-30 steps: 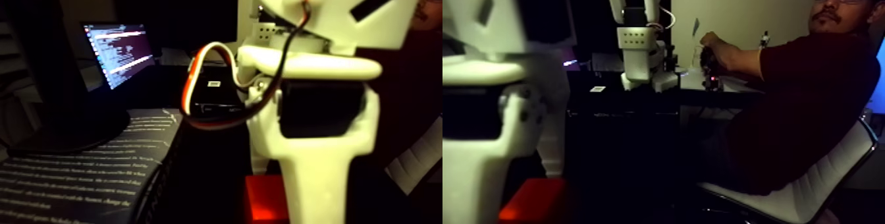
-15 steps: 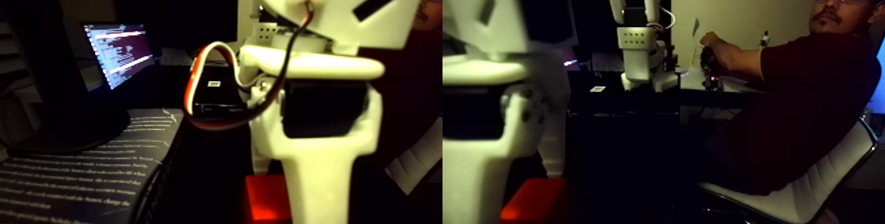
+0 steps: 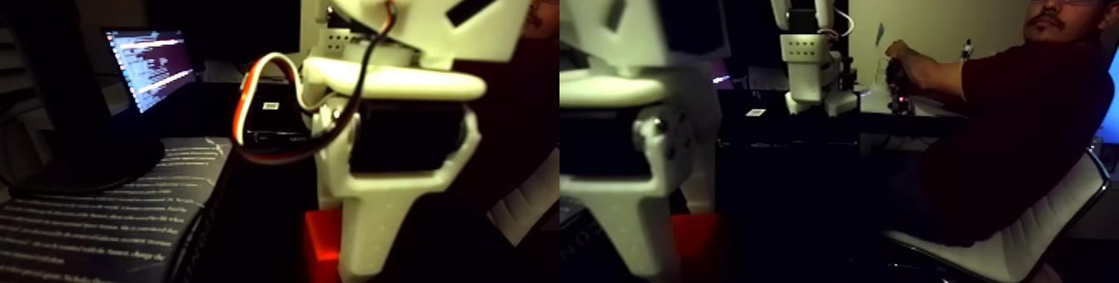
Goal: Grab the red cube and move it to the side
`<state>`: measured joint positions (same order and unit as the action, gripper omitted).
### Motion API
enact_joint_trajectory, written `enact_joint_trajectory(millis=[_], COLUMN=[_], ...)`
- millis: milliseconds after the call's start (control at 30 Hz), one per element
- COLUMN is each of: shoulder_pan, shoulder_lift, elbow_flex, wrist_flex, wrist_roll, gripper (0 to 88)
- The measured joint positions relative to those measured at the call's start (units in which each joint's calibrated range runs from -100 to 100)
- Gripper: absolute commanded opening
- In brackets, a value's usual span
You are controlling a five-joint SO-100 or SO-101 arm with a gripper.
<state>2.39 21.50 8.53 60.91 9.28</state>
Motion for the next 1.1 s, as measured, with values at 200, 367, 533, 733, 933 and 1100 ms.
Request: enact_joint_trajectory(millis=[200, 367, 533, 733, 933, 1100], shoulder_pan=[0.0, 0.0, 0.0, -1.9, -3.9, -2.5], shoulder_lift=[0.0, -0.1, -2.4, -13.4, -22.5, -25.0], elbow_flex=[0.0, 1.0, 1.3, 1.3, 1.3, 2.2], wrist_flex=[0.0, -0.1, 4.8, 11.0, 16.5, 17.5], wrist_roll=[0.0, -0.1, -0.1, -0.1, -0.1, 0.4], gripper=[0.7, 0.6, 0.6, 0.6, 0.6, 0.6])
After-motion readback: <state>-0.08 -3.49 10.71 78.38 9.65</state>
